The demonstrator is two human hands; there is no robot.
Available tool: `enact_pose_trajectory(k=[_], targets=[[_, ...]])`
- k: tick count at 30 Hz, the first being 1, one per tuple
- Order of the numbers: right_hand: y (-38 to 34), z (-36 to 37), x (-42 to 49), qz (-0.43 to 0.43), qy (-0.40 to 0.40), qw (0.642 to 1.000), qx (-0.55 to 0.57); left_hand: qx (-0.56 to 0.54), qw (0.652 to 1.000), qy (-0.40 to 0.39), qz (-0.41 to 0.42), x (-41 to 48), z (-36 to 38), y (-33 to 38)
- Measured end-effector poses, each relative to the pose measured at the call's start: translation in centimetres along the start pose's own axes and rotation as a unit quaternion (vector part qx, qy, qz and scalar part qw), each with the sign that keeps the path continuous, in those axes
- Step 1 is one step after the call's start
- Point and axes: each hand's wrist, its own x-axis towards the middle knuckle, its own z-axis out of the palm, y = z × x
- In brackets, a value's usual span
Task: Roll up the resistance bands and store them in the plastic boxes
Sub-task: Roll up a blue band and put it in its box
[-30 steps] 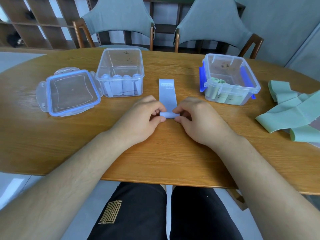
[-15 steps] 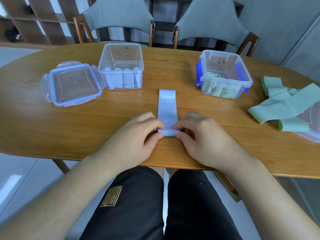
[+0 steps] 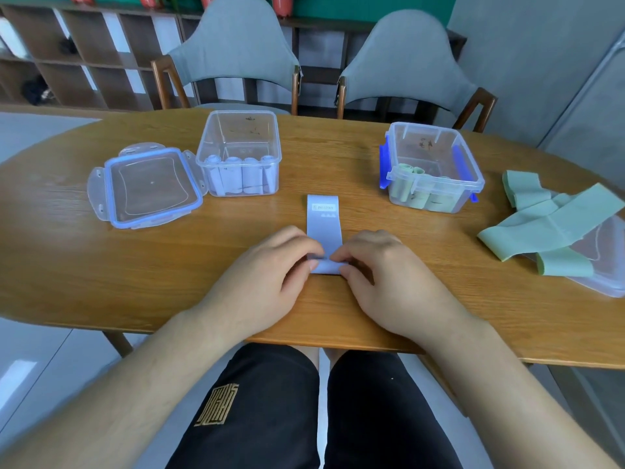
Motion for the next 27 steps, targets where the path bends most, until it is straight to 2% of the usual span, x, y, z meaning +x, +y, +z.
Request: enact_pose_trajectory(k=[7, 14, 27], targets=[[0.2, 0.0, 0.8, 0.001, 0.03, 0.999, 0.021, 0.045, 0.999, -0.014, -0.004, 0.9, 0.0, -1.0], [1.1, 0.0, 2.1, 0.02, 0.002, 1.0, 0.015, 0.063, 0.998, 0.011, 0.011, 1.7, -0.2, -1.3], [2.7, 0.6, 4.6, 0.027, 0.004, 1.0, 0.013, 0.087, 0.996, -0.02, 0.024, 3.9, -0.8, -3.2]])
